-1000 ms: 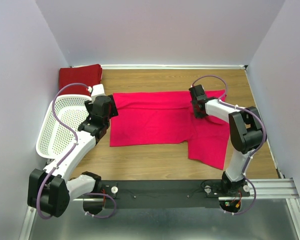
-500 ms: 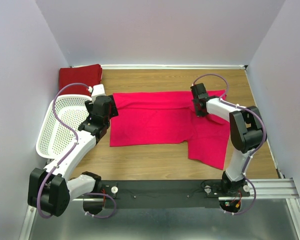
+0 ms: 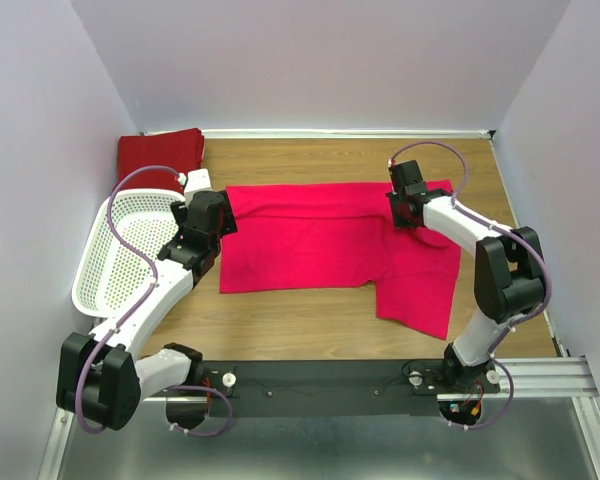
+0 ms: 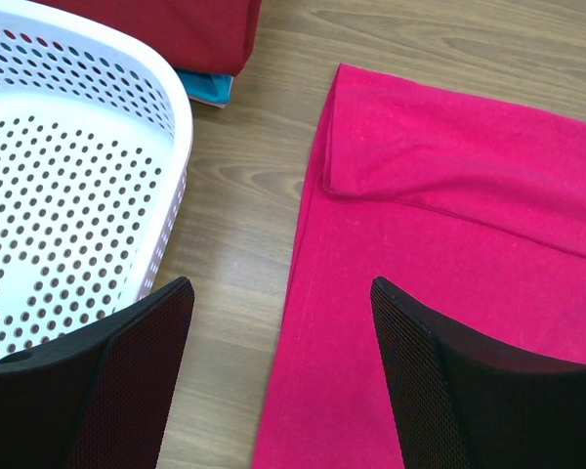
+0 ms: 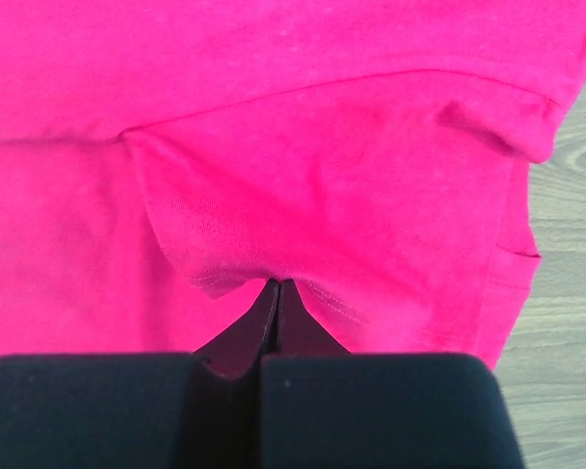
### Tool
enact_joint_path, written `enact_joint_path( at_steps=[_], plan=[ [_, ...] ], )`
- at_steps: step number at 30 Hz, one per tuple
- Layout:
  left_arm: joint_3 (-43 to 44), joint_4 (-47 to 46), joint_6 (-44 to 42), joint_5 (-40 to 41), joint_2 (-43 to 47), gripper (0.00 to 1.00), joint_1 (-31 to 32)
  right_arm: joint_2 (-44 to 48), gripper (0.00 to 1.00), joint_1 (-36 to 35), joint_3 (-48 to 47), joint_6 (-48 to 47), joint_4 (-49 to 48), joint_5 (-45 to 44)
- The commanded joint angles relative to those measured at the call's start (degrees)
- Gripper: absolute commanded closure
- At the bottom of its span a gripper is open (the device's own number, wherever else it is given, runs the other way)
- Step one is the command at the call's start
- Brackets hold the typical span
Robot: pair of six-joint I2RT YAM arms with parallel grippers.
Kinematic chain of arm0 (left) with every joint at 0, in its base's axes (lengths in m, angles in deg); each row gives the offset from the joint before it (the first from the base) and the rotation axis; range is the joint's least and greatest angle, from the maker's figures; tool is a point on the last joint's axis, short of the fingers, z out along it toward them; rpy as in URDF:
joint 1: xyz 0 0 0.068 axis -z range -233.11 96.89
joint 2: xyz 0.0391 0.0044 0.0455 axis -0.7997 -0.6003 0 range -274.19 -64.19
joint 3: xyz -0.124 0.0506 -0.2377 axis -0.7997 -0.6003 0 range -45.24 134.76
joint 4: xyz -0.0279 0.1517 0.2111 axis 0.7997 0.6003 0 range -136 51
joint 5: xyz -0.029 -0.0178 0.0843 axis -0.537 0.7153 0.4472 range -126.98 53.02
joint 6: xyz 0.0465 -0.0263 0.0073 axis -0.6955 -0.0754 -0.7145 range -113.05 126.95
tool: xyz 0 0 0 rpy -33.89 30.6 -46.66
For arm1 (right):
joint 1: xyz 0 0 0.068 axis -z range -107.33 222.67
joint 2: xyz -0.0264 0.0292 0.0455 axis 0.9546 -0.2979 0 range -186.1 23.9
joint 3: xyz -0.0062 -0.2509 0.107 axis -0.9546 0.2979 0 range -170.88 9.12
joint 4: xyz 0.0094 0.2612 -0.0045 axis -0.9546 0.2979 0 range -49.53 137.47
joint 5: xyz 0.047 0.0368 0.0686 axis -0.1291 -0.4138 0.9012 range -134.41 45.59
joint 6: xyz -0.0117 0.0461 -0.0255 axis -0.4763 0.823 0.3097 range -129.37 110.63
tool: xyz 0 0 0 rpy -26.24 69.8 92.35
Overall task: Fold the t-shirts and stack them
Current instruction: Fold the tshirt
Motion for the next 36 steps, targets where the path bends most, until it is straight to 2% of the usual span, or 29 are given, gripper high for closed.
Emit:
enact_joint_path(
  at_steps=[1, 9, 14, 16, 17, 19, 20, 24, 28, 31, 36],
  plan=[
    [0.64, -1.14, -0.33, 0.05, -0.38, 0.18, -0.04, 2.16, 0.99, 0.31, 0.32, 1.21, 4.92, 6.17],
    [0.64, -1.14, -0.6, -0.47, -0.99, 0.19, -0.04, -0.56, 0.99, 0.31, -1.52, 2.44, 11.95, 11.53],
    [0.73, -1.14, -0.68, -0.91, -1.34, 0.19, -0.04, 0.84, 0.94, 0.4, -1.62, 4.37, 12.92, 14.79],
    [0.73, -1.14, -0.77, -1.0, -1.34, 0.18, -0.04, 2.42, 0.86, 0.57, -1.97, 4.64, 13.1, 15.58],
    [0.73, -1.06, -0.77, -1.18, -1.26, 0.18, -0.04, 2.95, 0.74, 1.1, -2.05, 5.77, 13.01, 14.8],
    [0.73, -1.14, -0.86, -1.09, -1.25, 0.18, -0.04, 4.53, 0.67, 2.5, -1.97, 7.35, 12.92, 13.13],
    [0.73, -1.14, -0.86, -1.09, -1.25, 0.18, -0.04, 4.97, 0.64, 5.21, -1.79, 9.28, 12.75, 12.16],
    [0.55, -1.14, -0.86, -1.09, -0.82, 0.18, -0.04, 7.87, 0.63, 14.62, 0.92, 14.91, 10.65, 12.94],
    [0.55, -1.14, -0.86, -1.18, -0.55, 0.18, -0.13, 11.82, 0.6, 25.07, 7.33, 20.1, 5.99, 17.94],
    [0.55, -1.14, -0.86, -1.26, -0.46, 0.18, -0.04, 12.45, 0.6, 28.43, 9.89, 22.65, 2.65, 22.24],
    [0.55, -1.14, -0.95, -1.35, -0.37, 0.18, -0.04, 11.49, 0.6, 31.86, 13.84, 24.33, -0.78, 24.19]
  ],
)
